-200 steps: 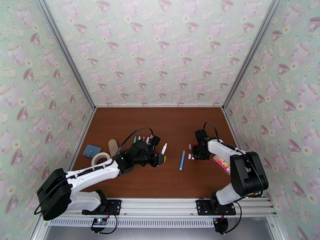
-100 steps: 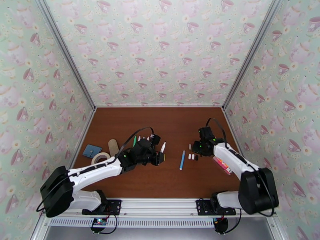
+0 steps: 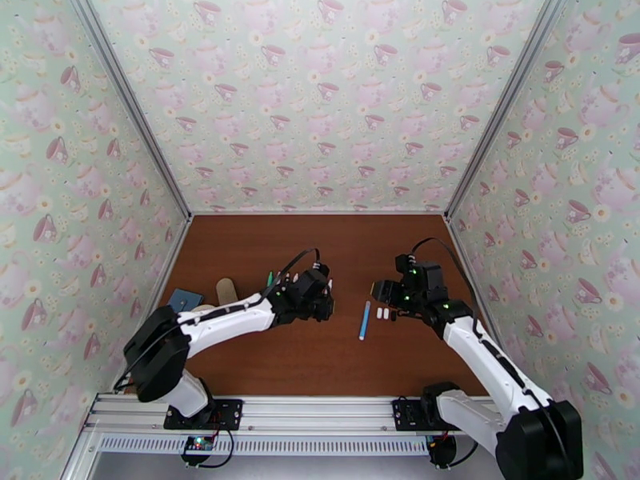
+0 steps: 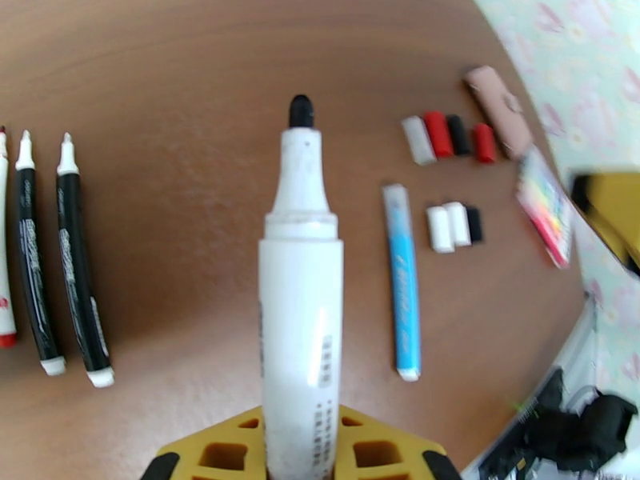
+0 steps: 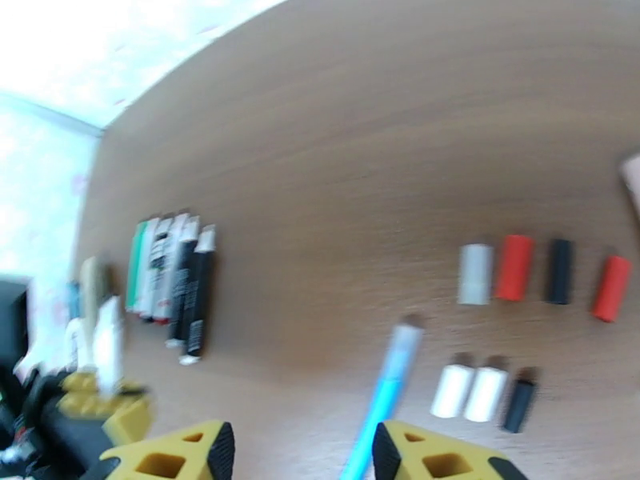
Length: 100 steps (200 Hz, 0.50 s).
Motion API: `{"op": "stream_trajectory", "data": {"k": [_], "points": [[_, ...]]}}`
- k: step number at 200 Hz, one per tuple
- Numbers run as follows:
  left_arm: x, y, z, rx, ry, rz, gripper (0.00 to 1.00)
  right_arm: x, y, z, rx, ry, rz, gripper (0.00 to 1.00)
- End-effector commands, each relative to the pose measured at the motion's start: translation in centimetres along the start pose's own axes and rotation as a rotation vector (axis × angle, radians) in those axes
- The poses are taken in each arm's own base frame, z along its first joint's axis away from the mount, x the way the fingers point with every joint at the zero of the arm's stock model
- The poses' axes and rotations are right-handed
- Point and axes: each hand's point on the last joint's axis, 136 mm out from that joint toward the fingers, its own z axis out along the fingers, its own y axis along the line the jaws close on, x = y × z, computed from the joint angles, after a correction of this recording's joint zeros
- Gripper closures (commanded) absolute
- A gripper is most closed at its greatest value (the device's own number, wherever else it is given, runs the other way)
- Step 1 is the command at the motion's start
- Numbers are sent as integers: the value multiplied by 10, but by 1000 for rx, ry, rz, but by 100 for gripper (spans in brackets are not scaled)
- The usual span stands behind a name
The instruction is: Open the pen caps
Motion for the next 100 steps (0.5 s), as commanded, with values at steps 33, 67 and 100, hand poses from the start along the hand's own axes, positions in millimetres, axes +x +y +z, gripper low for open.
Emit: {"op": "stream_trajectory", "data": {"k": [33, 67, 100], "points": [[-5, 30, 31, -238, 10, -42, 86, 9, 40, -3, -238, -19, -4, 42], [-6, 40, 47, -308, 31, -54, 81, 17, 50, -3, -317, -6, 5, 22], [-4, 48, 58, -351, 54, -57, 80, 25, 50, 2, -315, 37, 3, 0]]}}
